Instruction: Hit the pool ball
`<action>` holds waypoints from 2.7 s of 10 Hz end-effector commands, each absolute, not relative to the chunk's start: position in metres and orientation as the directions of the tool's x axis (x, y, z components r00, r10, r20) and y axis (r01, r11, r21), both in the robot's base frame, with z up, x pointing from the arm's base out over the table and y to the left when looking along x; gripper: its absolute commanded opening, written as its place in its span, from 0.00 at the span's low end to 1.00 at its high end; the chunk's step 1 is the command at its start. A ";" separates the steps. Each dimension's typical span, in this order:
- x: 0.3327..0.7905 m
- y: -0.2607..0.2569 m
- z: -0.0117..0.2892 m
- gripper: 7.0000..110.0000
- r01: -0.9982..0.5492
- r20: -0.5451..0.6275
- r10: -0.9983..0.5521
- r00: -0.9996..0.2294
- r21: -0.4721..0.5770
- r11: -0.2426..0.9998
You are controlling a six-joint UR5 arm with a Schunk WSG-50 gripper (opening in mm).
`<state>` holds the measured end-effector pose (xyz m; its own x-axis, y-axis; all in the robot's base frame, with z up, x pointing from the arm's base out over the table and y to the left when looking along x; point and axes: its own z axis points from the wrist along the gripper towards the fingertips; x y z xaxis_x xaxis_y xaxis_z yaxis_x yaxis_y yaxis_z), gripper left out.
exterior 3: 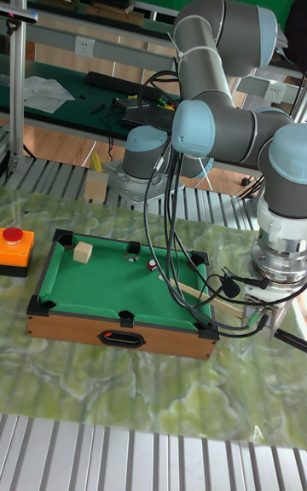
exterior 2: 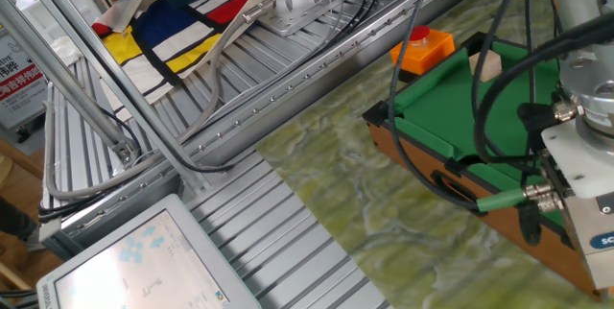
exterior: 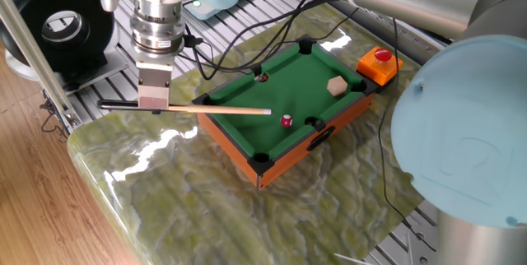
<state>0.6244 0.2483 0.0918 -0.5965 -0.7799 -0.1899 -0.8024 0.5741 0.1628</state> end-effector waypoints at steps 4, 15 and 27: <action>0.617 0.256 0.097 0.00 -0.765 -0.175 -0.747 -0.641 0.224 0.604; 0.607 0.238 0.085 0.00 -0.760 -0.118 -0.753 -0.647 0.178 0.625; 0.619 0.269 0.093 0.00 -0.731 -0.227 -0.695 -0.682 0.224 0.644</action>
